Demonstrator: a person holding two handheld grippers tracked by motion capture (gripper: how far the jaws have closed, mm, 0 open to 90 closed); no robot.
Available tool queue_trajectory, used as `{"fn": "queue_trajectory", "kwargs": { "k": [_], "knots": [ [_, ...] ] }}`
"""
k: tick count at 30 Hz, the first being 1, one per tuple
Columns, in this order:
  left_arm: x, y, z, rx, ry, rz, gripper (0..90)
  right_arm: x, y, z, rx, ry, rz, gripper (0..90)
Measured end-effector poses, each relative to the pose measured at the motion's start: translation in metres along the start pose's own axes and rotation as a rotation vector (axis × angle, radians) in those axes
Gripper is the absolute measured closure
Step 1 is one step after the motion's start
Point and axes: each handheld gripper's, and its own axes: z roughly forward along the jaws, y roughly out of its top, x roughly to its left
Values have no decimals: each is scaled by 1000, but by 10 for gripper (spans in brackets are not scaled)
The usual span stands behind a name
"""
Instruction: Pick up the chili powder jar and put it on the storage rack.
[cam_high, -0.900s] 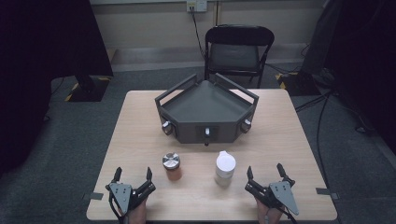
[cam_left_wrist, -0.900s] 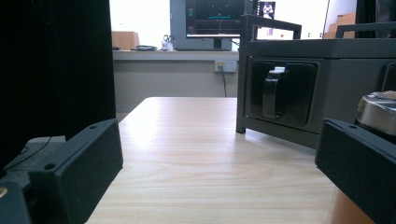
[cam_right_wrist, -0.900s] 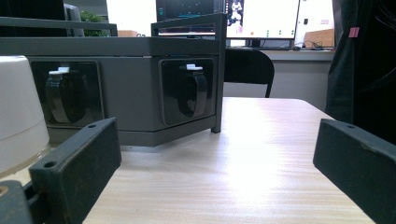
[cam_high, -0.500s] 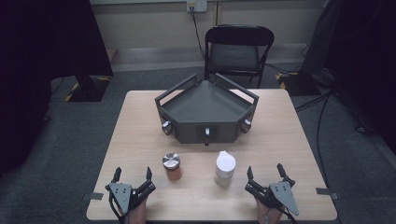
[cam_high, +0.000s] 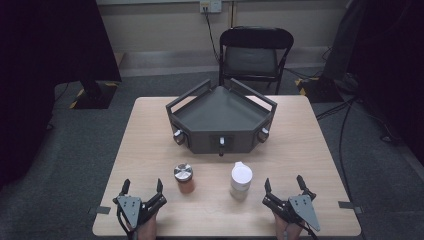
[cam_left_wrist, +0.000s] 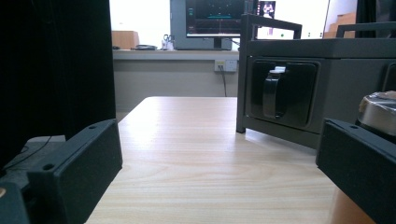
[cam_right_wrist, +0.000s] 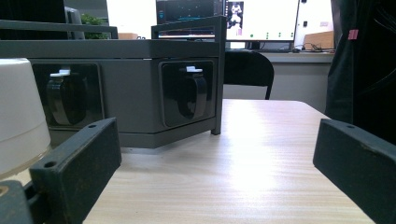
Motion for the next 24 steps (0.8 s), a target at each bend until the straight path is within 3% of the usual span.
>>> {"fn": "queue_trajectory", "kwargs": {
  "k": [7,24],
  "knots": [
    [7,2,1,9,-32,-39,0,0,0,0,0,3,0,1],
    [5,11,-1,-5,-66,-47,0,0,0,0,0,0,0,7]
  ]
}}
